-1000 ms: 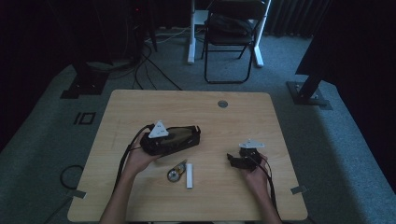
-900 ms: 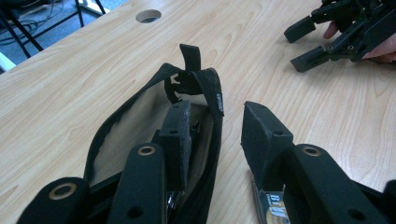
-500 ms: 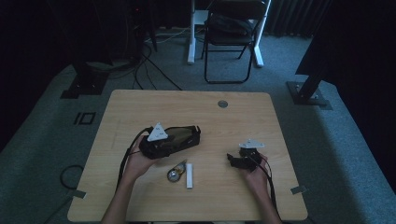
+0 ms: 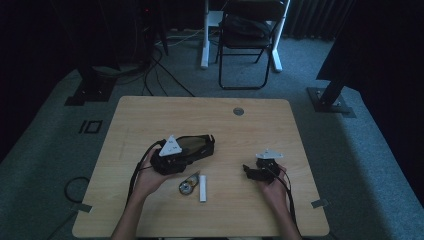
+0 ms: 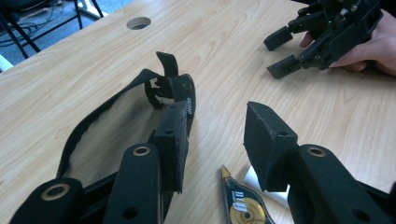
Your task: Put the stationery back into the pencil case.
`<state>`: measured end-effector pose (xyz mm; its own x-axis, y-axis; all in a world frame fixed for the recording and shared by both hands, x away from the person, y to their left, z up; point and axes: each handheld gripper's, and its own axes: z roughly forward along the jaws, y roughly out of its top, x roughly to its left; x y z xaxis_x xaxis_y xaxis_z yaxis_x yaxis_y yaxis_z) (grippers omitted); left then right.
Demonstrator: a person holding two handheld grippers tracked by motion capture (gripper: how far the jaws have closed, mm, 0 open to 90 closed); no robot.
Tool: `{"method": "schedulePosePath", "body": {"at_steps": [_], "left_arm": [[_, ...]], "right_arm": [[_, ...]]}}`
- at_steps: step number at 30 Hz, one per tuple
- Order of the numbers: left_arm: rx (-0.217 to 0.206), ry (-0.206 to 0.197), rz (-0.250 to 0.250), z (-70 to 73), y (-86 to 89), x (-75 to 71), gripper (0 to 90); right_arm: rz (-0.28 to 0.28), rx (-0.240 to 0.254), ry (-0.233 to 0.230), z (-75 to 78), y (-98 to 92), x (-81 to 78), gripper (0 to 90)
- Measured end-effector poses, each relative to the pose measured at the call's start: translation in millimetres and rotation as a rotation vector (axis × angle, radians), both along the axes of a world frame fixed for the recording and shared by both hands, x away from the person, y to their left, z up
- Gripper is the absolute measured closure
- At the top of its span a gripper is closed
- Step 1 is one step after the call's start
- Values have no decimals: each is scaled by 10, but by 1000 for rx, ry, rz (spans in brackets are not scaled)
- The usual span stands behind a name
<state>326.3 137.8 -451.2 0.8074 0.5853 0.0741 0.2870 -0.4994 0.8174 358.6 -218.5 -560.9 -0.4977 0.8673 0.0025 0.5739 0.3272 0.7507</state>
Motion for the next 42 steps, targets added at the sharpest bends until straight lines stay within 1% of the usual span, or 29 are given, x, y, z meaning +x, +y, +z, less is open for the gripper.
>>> {"method": "schedulePosePath", "body": {"at_steps": [6, 8, 13, 19, 24, 27, 34, 37, 42], "left_arm": [[-14, 2, -12, 6, -25, -65, 585], [-10, 5, -15, -5, -27, -78, 584], [-14, 16, -15, -53, -30, -101, 582], [-13, 18, -16, -80, -43, -135, 578], [-7, 21, -19, -105, -58, -152, 575], [-6, 16, -18, -120, -57, -163, 573], [-9, 24, -14, -163, -38, -176, 573], [-10, 19, -9, -181, -34, -186, 573], [-14, 27, -7, -212, -27, -200, 573]], "right_arm": [[0, 0, 0, 0, 0, 0, 274], [0, 0, 0, 0, 0, 0, 274], [0, 0, 0, 0, 0, 0, 274], [0, 0, 0, 0, 0, 0, 274], [0, 0, 0, 0, 0, 0, 274], [1, -1, 0, 0, -1, 0, 274], [0, 0, 0, 0, 0, 0, 274], [1, 0, 0, 0, 0, 0, 274], [0, 0, 0, 0, 0, 0, 274]]}}
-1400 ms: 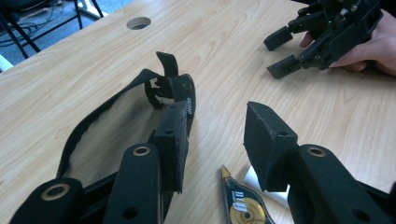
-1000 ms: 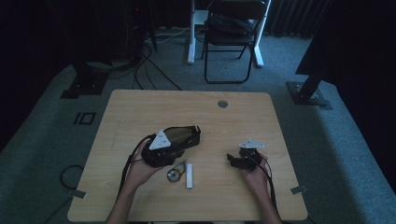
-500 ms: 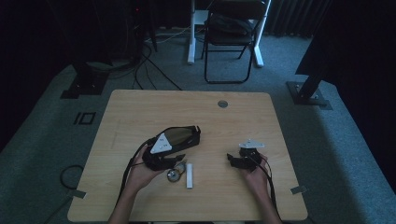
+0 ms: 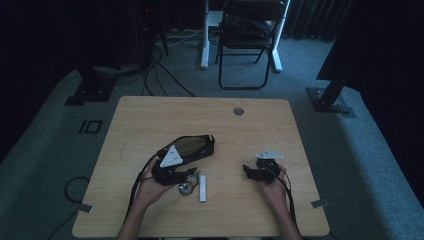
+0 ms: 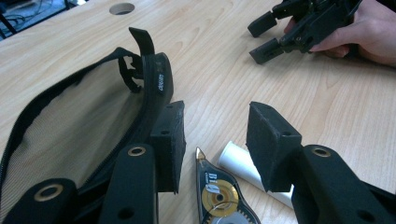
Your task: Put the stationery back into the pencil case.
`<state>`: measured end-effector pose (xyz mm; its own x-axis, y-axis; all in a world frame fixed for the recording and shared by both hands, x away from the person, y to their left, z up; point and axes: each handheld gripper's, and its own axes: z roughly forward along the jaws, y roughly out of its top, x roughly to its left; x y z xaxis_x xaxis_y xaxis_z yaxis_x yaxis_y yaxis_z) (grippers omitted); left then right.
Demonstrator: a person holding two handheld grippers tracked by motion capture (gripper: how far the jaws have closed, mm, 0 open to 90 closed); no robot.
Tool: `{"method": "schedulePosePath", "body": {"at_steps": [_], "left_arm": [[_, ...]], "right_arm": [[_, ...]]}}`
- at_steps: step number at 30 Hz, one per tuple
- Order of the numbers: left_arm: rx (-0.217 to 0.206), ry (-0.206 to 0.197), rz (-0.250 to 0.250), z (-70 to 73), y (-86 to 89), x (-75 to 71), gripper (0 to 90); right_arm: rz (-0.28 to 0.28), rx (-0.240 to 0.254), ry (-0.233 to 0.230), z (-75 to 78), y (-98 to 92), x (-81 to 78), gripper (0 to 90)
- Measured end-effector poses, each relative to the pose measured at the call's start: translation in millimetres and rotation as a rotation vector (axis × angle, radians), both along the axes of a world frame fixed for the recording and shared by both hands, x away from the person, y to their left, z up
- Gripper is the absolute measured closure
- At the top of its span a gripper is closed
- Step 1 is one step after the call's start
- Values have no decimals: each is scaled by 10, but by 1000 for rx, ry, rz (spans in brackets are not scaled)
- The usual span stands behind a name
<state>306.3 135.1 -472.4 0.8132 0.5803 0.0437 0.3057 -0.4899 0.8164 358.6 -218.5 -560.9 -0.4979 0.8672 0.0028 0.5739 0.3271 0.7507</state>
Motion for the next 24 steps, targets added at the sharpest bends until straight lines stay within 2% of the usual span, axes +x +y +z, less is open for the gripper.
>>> {"method": "schedulePosePath", "body": {"at_steps": [14, 24], "left_arm": [[9, 16, 8, -69, 34, -33, 569], [-1, 32, 20, -137, 58, -48, 561]], "right_arm": [[0, 0, 0, 0, 0, 0, 274], [6, -2, -1, 0, 5, -5, 274]]}}
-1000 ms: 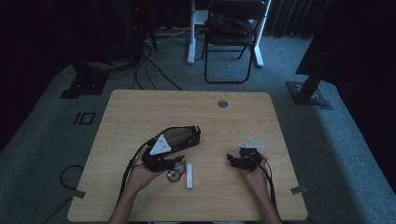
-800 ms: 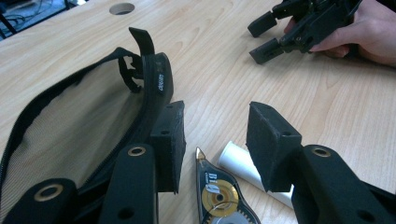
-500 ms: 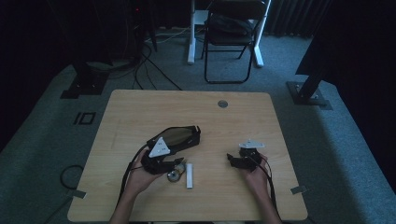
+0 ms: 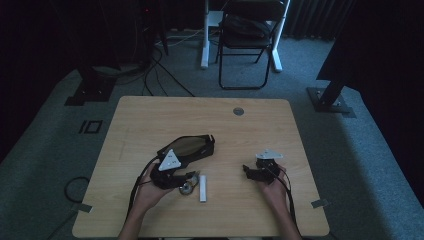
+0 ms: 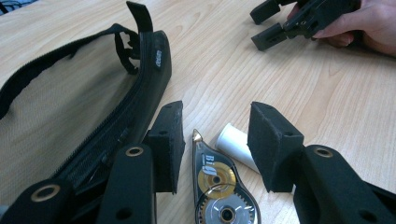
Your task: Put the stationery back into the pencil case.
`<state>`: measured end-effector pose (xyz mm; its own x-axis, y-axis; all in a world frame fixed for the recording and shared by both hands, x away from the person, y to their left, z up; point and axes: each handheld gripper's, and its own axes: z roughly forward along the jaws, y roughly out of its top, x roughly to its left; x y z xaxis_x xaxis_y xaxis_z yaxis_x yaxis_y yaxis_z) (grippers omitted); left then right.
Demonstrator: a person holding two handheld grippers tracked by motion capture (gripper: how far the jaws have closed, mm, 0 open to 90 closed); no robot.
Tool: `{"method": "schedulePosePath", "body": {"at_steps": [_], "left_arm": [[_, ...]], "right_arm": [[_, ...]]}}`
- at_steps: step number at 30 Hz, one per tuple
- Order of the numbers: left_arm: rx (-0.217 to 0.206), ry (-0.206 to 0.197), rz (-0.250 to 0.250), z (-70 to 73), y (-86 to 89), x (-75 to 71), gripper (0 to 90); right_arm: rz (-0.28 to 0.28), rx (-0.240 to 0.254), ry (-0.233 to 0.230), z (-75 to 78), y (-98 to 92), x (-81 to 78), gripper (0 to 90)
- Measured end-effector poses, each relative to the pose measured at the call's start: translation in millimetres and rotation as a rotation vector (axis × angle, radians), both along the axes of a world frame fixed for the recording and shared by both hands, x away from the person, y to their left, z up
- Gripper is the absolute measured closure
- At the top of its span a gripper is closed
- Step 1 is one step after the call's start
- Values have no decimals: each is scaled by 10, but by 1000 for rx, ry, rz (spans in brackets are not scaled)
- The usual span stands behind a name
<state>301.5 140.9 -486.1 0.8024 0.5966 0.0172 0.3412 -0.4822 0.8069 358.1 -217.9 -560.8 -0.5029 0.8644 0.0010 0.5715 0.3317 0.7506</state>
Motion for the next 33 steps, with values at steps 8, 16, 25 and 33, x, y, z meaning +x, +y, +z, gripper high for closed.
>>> {"method": "schedulePosePath", "body": {"at_steps": [8, 16, 25, 33], "left_arm": [[0, 13, -2, -65, -13, -28, 553], [3, 26, 2, -129, -13, -41, 547], [8, 39, 4, -179, -8, -70, 525], [18, 52, 3, -247, -17, -95, 510]], "right_arm": [[0, 0, 0, 0, 0, 0, 274], [0, 0, 0, 0, 0, 0, 274], [0, 0, 0, 0, 0, 0, 274], [0, 0, 0, 0, 0, 0, 274]]}}
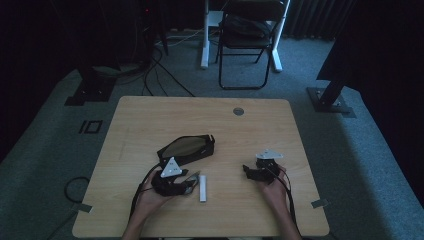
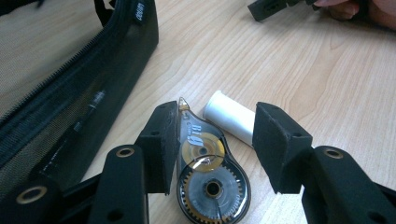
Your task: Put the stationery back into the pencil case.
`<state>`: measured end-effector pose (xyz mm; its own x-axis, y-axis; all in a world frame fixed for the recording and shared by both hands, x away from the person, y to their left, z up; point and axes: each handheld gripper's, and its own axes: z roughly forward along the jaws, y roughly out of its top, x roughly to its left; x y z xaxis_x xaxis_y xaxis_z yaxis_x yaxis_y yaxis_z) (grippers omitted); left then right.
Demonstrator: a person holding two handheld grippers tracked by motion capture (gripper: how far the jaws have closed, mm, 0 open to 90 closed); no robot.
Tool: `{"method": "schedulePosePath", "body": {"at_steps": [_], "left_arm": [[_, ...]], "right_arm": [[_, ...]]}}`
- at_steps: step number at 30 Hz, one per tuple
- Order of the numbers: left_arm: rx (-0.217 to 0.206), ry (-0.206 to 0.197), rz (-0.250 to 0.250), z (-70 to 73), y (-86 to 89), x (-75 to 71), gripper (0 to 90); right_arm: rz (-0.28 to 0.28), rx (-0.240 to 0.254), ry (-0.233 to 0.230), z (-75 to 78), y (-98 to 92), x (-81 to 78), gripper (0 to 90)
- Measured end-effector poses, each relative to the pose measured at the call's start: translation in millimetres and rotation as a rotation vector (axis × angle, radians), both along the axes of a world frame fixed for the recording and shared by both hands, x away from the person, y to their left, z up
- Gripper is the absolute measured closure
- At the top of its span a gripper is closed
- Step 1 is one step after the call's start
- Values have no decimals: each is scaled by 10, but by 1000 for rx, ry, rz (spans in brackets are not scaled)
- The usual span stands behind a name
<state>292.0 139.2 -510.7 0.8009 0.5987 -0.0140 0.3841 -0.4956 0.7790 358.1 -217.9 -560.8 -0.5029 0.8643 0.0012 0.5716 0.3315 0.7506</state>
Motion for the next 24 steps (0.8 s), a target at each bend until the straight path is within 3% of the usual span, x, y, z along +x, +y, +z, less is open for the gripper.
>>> {"method": "schedulePosePath", "body": {"at_steps": [11, 24], "left_arm": [[-3, 13, 0, -67, 11, -34, 496], [23, 20, 17, -142, 14, -72, 463]], "right_arm": [[0, 0, 0, 0, 0, 0, 274], [0, 0, 0, 0, 0, 0, 274]]}}
